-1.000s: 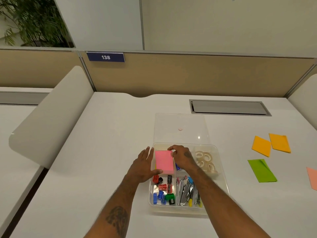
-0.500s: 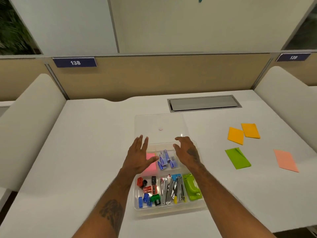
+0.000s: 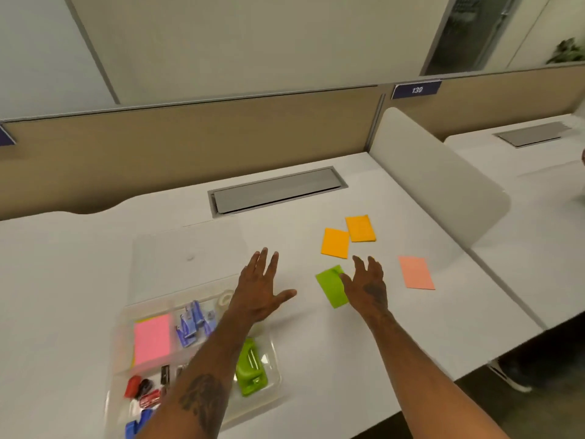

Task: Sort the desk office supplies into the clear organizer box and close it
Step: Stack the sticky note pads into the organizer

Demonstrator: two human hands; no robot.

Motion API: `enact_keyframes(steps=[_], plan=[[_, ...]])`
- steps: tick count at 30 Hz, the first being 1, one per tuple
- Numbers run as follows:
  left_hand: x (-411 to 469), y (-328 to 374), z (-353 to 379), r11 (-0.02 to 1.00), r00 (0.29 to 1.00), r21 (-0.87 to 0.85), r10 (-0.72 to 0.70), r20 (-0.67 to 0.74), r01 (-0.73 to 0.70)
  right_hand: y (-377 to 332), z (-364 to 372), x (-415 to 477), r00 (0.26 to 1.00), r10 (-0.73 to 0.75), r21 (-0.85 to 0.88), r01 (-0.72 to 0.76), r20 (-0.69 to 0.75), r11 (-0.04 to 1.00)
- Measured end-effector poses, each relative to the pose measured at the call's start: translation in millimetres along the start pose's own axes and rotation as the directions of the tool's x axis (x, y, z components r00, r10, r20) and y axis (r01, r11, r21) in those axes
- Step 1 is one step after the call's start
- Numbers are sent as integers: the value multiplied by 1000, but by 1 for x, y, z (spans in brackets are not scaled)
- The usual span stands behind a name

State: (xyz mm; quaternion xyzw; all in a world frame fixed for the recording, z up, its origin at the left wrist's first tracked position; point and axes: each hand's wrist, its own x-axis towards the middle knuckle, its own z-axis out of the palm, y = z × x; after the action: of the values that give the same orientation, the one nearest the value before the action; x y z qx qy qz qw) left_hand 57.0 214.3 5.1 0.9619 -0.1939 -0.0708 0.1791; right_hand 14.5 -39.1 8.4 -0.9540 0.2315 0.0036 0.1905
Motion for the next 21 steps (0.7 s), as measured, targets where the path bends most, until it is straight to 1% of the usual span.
enact_keyframes(steps=[5,10,14,18,21], plan=[[39,64,35,1000,994,5,28,103,-29,81,-17,33,987,152,18,-153,50,988],[59,100,62,999,968,49,-7,250,-6,135,-23,53,975,208,-18,-208,78,978],[64,115,79,996,948,77,-63,311,41,153,-23,64,966,237,-27,-235,107,972],[65,119,86,990,943,123,-107,314,71,156,-21,71,949,280,-21,-280,143,960],[64,120,87,989,937,122,-121,326,85,156,-20,72,948,291,-65,-285,132,956]])
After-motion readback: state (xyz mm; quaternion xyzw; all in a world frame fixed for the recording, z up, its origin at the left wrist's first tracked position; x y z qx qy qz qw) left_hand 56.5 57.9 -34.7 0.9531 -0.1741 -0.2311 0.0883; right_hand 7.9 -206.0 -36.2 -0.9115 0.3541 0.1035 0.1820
